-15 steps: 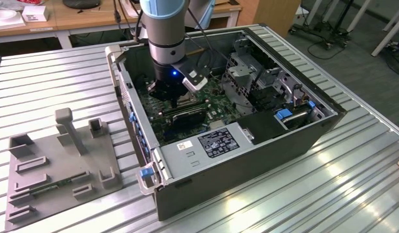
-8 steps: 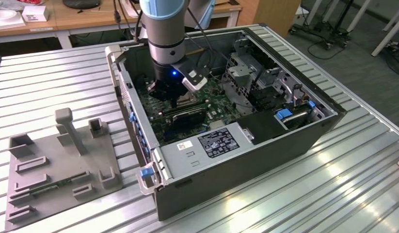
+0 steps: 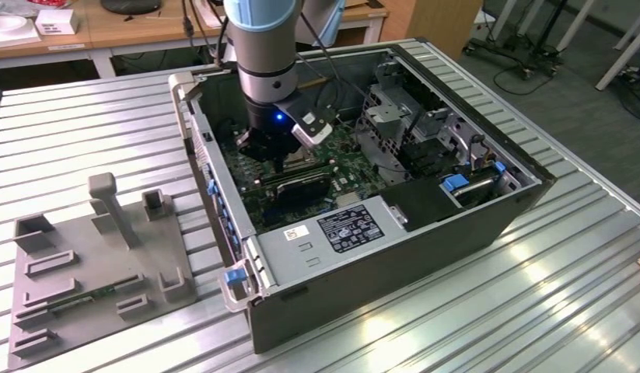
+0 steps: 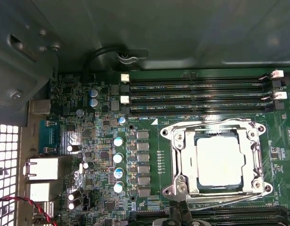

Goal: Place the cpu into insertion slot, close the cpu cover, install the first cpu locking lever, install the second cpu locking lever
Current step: 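Install the second cpu locking lever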

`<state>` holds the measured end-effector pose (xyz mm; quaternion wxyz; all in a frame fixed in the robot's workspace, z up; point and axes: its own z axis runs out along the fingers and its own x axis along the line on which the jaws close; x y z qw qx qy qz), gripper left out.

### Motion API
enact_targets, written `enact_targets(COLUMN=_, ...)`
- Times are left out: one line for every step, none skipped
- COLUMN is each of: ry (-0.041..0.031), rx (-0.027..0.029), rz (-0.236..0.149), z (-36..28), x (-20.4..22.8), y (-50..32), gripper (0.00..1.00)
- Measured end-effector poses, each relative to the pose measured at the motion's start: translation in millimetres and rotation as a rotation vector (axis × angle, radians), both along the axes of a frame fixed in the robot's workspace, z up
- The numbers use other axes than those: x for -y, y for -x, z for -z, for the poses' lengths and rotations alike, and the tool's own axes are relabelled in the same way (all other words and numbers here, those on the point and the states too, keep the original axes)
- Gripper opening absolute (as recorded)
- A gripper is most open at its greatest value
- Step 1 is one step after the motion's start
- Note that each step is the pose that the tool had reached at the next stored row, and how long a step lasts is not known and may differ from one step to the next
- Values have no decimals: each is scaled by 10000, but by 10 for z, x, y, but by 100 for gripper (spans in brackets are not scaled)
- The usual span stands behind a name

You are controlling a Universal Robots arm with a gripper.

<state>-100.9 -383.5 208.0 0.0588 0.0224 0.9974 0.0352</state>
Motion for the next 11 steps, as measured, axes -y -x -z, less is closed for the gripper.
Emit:
enact_targets(ry=-2, rx=2, rz=0, z=3, x=0, y=0, gripper=10)
enact_targets(ry=-3, rx=8, rz=1, z=10, x=-2, y=2, gripper=10)
enact_targets(ry=-2, rx=9, rz=2, z=20, x=-3, y=5, gripper=10)
enact_targets(ry=-1, rx=10, rz=0, z=30, x=-4, y=5, gripper=10)
enact_targets(ry=-1, rx=10, rz=0, z=37, x=-5, y=6, gripper=10)
enact_targets(ry=1, rx=11, rz=-1, z=37, x=-5, y=6, gripper=10)
enact_targets(ry=2, rx=10, rz=-1, z=37, x=-4, y=6, gripper=10)
enact_targets(ry=0, rx=11, rz=-1, z=40, x=-5, y=6, gripper=10)
enact_targets(ry=-2, rx=15, rz=0, z=46, x=-6, y=7, gripper=10)
enact_targets(ry=-2, rx=19, rz=1, z=51, x=-7, y=9, gripper=10)
enact_targets(ry=-1, rx=22, rz=1, z=57, x=-8, y=10, gripper=10)
